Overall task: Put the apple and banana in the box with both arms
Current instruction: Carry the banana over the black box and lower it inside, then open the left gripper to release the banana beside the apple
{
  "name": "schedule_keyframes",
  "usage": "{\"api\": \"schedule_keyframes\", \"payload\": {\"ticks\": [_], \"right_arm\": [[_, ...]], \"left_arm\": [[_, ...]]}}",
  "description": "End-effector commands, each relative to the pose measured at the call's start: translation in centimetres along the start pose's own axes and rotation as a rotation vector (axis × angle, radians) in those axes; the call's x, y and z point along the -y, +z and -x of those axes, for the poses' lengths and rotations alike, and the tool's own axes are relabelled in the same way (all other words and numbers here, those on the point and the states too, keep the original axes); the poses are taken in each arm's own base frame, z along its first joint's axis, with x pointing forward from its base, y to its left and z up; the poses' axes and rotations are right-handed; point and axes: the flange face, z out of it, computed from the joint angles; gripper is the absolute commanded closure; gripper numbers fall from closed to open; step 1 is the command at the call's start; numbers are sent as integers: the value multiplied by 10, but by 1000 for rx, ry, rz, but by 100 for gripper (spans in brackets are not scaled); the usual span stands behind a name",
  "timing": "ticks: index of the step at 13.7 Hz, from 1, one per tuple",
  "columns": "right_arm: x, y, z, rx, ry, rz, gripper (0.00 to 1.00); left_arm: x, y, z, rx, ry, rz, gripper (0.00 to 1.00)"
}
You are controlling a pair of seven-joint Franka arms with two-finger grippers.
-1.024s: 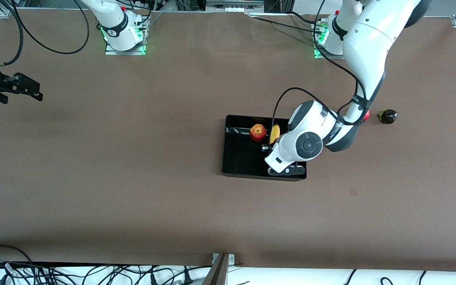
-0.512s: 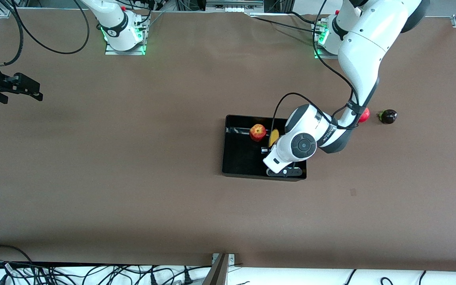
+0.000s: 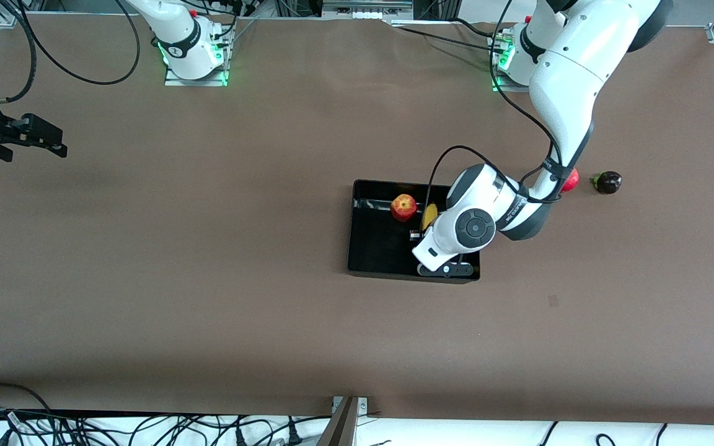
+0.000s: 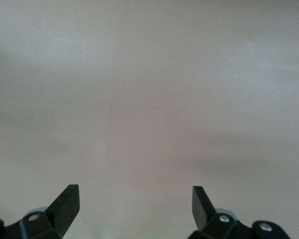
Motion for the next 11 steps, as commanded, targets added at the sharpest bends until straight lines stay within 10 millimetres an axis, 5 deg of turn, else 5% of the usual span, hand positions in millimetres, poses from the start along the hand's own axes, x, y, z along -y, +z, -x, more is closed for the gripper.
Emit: {"api": "schedule_keyframes", "payload": {"ticks": [1, 3, 7, 11], "right_arm": [[-7, 0, 9, 22, -3, 3, 0], [-7, -1, 8, 18, -3, 4, 0], [-8, 0, 8, 18, 0, 4, 0], [-9, -1, 8, 15, 3, 4, 0]], "left_arm": [[5, 12, -4, -4, 15, -4, 22], [6, 6, -3, 1, -3, -9, 0], [7, -19, 0, 46, -49, -48, 0], [19, -83, 2, 115, -76, -69, 0]]}}
